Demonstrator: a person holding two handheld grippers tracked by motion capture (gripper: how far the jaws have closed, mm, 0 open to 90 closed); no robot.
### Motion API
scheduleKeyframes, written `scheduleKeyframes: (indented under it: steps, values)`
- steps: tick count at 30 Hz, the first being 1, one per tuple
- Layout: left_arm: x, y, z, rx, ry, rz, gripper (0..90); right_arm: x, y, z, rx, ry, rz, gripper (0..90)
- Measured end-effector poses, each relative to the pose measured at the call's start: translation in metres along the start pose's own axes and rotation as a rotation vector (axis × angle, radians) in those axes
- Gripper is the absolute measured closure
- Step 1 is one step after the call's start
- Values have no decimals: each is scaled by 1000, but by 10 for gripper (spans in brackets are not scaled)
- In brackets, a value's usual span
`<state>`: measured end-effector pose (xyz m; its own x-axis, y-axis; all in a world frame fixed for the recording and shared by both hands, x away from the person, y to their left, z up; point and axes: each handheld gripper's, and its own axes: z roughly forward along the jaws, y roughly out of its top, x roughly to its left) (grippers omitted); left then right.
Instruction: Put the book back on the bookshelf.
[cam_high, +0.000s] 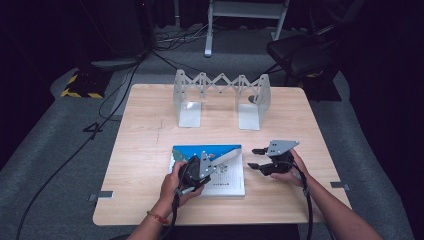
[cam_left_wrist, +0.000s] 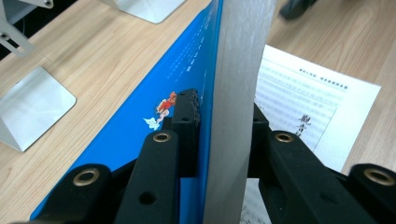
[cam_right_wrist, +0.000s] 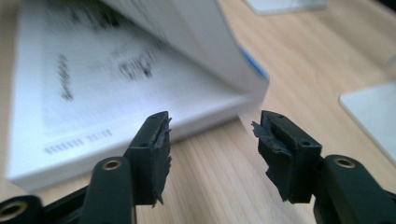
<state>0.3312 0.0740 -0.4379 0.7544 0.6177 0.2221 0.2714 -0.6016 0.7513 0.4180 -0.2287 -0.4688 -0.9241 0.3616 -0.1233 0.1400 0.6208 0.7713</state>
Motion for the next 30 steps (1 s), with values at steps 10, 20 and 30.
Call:
scheduleKeyframes:
  steps: [10,20,30]
  values:
    - [14,-5,-19,-107,-11,-53,755,0,-10,30,81,28,-3,450]
    - [8,-3,-19,-72,-12,-33,737,7,4,19,-114,41,8,497]
    - [-1,-7,-30,-83,47,-28,716,16,37,4,-222,13,11,523]
